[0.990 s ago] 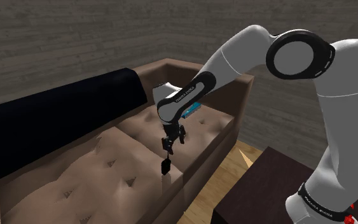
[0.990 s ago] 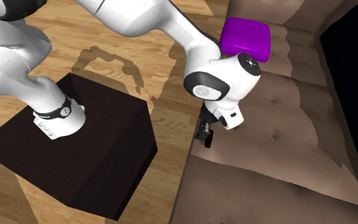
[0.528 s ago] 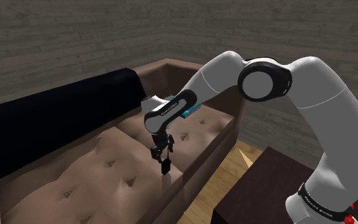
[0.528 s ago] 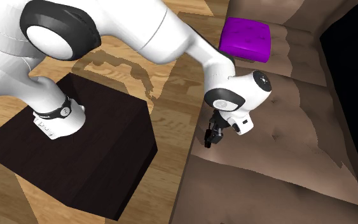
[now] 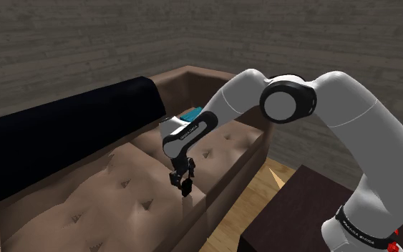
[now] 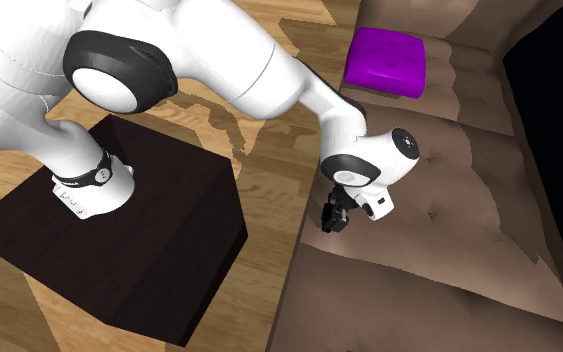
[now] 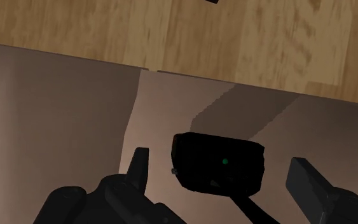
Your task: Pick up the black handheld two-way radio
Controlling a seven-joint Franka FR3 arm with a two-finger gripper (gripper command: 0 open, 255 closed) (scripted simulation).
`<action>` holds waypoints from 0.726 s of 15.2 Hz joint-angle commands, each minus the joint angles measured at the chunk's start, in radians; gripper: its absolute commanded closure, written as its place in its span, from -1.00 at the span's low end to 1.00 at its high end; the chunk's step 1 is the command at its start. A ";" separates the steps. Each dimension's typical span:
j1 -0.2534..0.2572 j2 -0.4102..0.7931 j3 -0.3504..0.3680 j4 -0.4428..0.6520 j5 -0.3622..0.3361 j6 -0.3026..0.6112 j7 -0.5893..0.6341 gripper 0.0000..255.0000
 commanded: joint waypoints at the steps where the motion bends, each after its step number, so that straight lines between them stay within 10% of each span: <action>1: 0.001 0.008 -0.001 0.006 -0.001 0.002 0.000 -1.00; 2: 0.001 0.009 -0.001 0.008 -0.001 0.001 0.000 1.00; 11: 0.001 0.008 -0.001 0.006 -0.001 0.002 0.000 1.00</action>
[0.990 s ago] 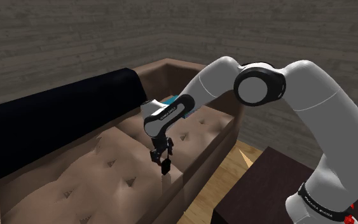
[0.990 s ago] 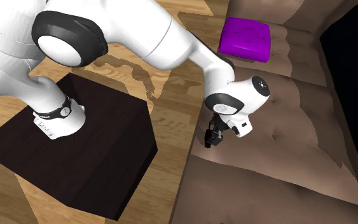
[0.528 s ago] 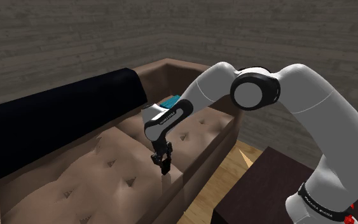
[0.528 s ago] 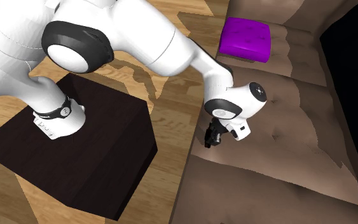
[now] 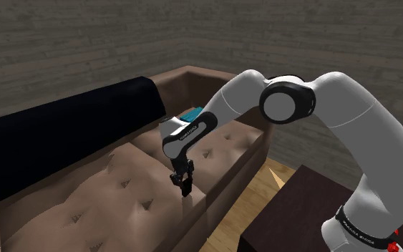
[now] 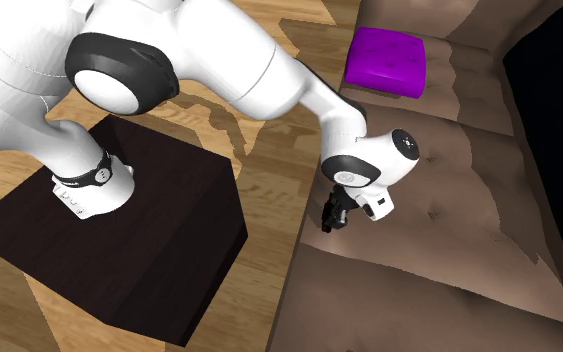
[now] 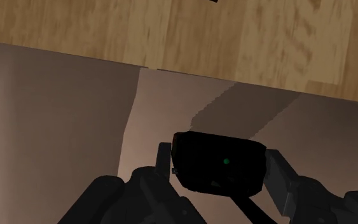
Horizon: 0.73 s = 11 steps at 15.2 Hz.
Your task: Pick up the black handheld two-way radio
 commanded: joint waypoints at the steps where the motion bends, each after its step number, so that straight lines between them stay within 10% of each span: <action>1: -0.001 -0.010 0.001 -0.006 0.001 -0.006 0.000 1.00; 11: -0.010 -0.114 0.011 -0.042 0.011 -0.074 0.001 1.00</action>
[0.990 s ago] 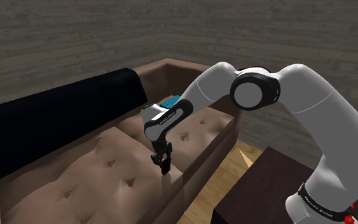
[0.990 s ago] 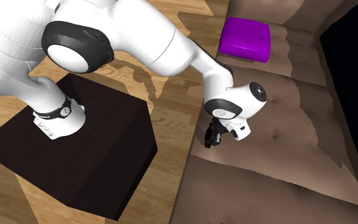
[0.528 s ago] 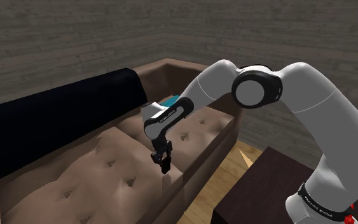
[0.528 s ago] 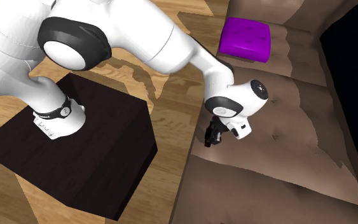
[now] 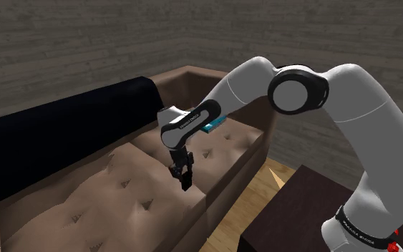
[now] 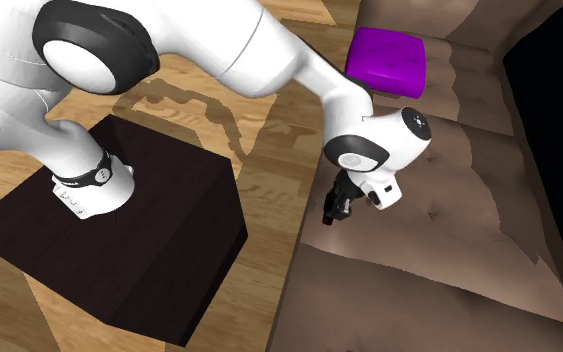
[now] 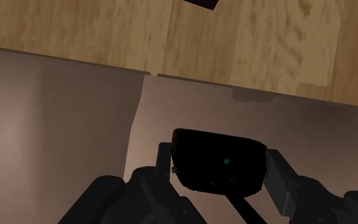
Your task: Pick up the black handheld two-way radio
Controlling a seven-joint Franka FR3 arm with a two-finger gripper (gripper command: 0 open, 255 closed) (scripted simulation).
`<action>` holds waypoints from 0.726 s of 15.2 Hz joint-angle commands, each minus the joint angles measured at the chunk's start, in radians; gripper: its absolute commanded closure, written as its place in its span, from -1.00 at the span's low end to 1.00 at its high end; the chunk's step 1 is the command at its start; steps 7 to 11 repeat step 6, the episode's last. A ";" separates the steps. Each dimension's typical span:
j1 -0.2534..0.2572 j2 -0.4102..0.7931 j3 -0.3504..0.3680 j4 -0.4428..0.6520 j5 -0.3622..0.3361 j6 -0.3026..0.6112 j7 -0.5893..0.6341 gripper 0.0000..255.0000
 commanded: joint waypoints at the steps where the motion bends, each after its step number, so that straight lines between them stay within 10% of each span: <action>1: -0.002 -0.019 0.002 -0.003 0.002 -0.017 0.000 1.00; 11: -0.004 -0.049 0.005 -0.008 0.006 -0.041 0.000 1.00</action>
